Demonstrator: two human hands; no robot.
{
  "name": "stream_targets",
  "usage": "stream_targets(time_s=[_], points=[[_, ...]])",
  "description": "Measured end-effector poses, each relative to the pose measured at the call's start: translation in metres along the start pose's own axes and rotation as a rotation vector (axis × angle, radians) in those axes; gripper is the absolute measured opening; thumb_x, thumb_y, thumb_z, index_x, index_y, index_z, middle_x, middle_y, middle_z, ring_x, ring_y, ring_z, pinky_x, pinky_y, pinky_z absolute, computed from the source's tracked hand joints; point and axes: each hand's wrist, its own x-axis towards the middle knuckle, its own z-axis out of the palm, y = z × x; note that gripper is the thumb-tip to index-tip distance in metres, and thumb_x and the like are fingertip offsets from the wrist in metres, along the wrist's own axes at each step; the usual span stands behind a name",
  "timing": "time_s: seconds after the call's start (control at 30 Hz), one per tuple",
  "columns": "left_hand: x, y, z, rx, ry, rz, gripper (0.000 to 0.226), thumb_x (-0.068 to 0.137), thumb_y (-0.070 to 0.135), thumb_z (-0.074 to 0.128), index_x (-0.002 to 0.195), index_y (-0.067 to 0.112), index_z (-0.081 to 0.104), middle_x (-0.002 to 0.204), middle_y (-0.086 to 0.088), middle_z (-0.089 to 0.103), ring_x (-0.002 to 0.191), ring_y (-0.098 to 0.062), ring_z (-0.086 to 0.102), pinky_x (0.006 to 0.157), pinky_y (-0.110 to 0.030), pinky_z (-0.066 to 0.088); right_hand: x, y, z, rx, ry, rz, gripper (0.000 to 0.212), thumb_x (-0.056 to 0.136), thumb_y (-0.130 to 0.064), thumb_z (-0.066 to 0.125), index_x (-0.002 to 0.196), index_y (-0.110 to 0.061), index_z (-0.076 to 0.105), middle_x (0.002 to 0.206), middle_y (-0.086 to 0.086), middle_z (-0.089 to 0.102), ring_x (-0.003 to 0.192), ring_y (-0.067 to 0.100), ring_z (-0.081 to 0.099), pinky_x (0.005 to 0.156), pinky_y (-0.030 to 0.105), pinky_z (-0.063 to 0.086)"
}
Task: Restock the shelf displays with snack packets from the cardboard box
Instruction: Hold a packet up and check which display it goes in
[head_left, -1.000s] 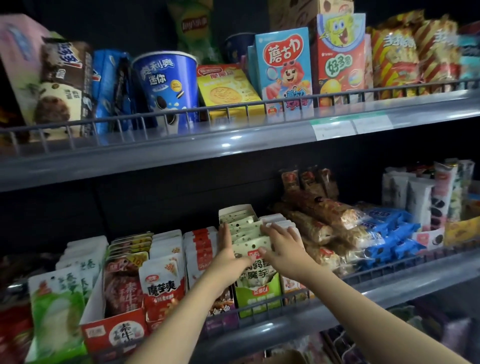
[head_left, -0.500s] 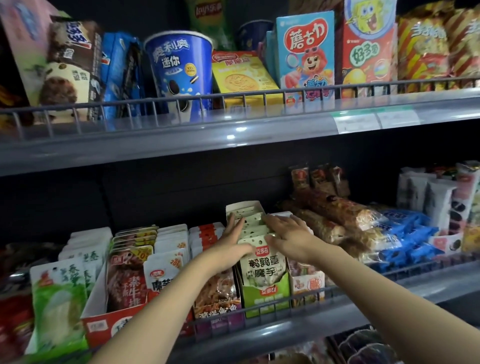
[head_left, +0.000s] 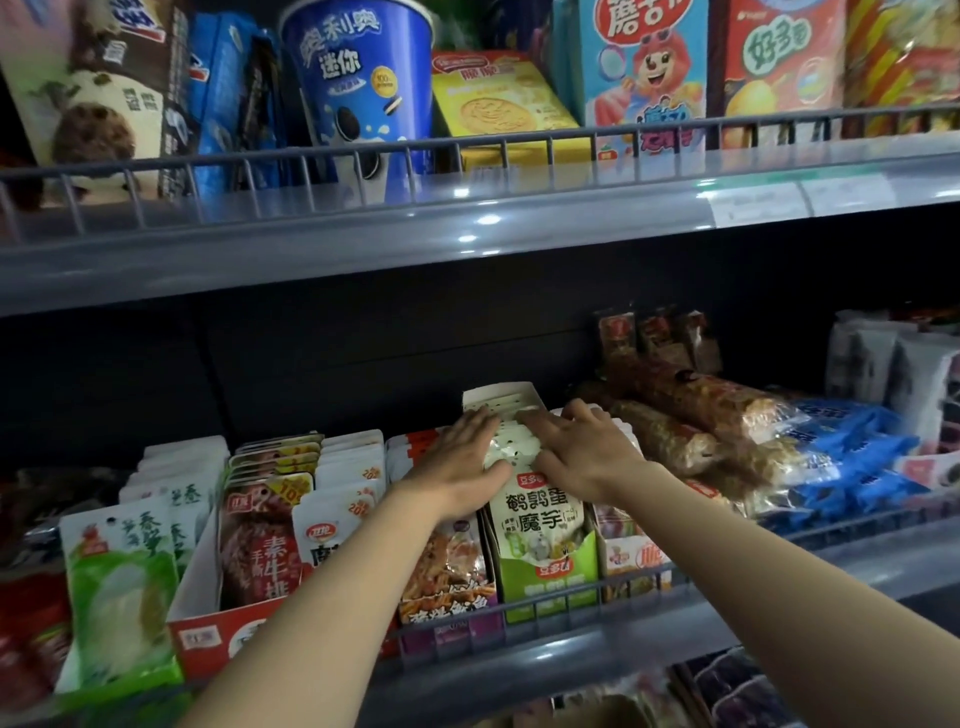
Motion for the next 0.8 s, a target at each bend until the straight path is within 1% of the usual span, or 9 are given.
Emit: stream_targets(time_s=[0.07, 0.1, 0.27, 0.37, 0.43, 0.53, 0.6, 0.7, 0.8], points=[[-0.001, 0.0, 0.002, 0.032, -0.005, 0.005, 0.062, 0.099, 0.042, 0.026, 0.152, 0.026, -0.003, 0.157, 0.008, -0.018, 0.143, -0.01, -0.019, 0.119, -0.037, -0.005, 0.001, -0.001, 0.005, -0.043, -0.005, -0.01, 0.09, 0.068, -0.053, -0.007, 0.148, -0.024, 0.023, 0.149, -0.001, 0.038, 0.121, 0.023, 0.03, 0.104, 0.037, 0.023], [-0.001, 0.0, 0.003, 0.033, -0.006, 0.007, 0.062, 0.099, 0.042, 0.025, 0.152, 0.027, -0.003, 0.157, 0.009, -0.018, 0.143, -0.01, -0.019, 0.118, -0.036, -0.006, 0.002, -0.001, 0.007, -0.053, -0.001, -0.014, 0.094, 0.065, -0.052, -0.009, 0.148, -0.023, 0.024, 0.148, -0.001, 0.038, 0.121, 0.023, 0.03, 0.104, 0.037, 0.022], [-0.013, 0.004, -0.005, 0.0, 0.0, 0.008, 0.066, 0.099, 0.041, 0.026, 0.149, 0.029, -0.015, 0.158, 0.004, -0.017, 0.143, -0.011, -0.018, 0.118, -0.033, -0.009, -0.006, -0.004, 0.002, -0.049, 0.045, -0.007, 0.075, 0.081, -0.047, -0.001, 0.151, -0.023, 0.012, 0.157, -0.002, 0.019, 0.131, 0.024, 0.026, 0.108, 0.037, 0.018], [-0.029, 0.009, -0.023, 0.039, 0.008, -0.011, 0.07, 0.099, 0.041, 0.031, 0.149, 0.028, -0.016, 0.157, 0.005, -0.018, 0.144, -0.014, -0.017, 0.11, -0.027, -0.015, -0.015, -0.014, -0.007, -0.05, 0.069, -0.021, 0.083, 0.075, -0.053, -0.013, 0.152, -0.027, 0.005, 0.159, -0.006, 0.007, 0.138, 0.021, 0.017, 0.111, 0.037, 0.01], [-0.039, 0.008, -0.04, 0.08, 0.022, -0.027, 0.074, 0.098, 0.044, 0.036, 0.15, 0.027, -0.013, 0.157, 0.006, -0.016, 0.144, -0.015, -0.016, 0.107, -0.025, -0.013, -0.017, -0.025, -0.016, -0.013, 0.088, -0.049, 0.081, 0.077, -0.056, -0.012, 0.152, -0.029, 0.004, 0.16, -0.007, 0.003, 0.142, 0.019, 0.009, 0.112, 0.036, 0.002], [-0.052, -0.009, -0.061, 0.187, -0.033, -0.108, 0.079, 0.094, 0.04, 0.044, 0.151, 0.022, -0.007, 0.159, 0.003, -0.009, 0.145, -0.017, -0.011, 0.112, -0.027, -0.01, -0.011, -0.05, -0.025, 0.032, 0.067, -0.117, 0.063, 0.092, -0.055, 0.008, 0.151, -0.032, 0.008, 0.159, -0.008, 0.004, 0.144, 0.019, 0.004, 0.113, 0.036, -0.002], [-0.059, -0.023, -0.061, 0.245, -0.121, -0.167, 0.081, 0.091, 0.038, 0.051, 0.152, 0.02, 0.002, 0.16, 0.0, 0.002, 0.146, -0.02, 0.003, 0.117, -0.031, 0.002, -0.003, -0.067, -0.024, -0.014, 0.023, -0.161, 0.058, 0.097, -0.049, 0.025, 0.15, -0.03, 0.014, 0.159, -0.005, 0.012, 0.144, 0.021, 0.008, 0.115, 0.039, 0.001], [-0.061, -0.036, -0.049, 0.184, -0.085, -0.161, 0.075, 0.084, 0.039, 0.062, 0.148, 0.023, 0.026, 0.152, 0.0, 0.031, 0.136, -0.02, 0.034, 0.111, -0.032, 0.031, 0.011, -0.08, -0.021, -0.142, -0.054, -0.158, 0.061, 0.091, -0.048, 0.043, 0.146, -0.032, 0.026, 0.151, -0.003, 0.033, 0.138, 0.024, 0.02, 0.113, 0.042, 0.011], [-0.054, -0.042, -0.041, 0.223, -0.001, -0.142, 0.069, 0.083, 0.038, 0.064, 0.143, 0.02, 0.036, 0.148, -0.002, 0.037, 0.134, -0.02, 0.036, 0.11, -0.032, 0.03, 0.024, -0.084, -0.02, -0.2, -0.119, -0.15, 0.066, 0.083, -0.055, 0.056, 0.142, -0.034, 0.035, 0.145, -0.005, 0.039, 0.133, 0.024, 0.024, 0.109, 0.041, 0.018]])
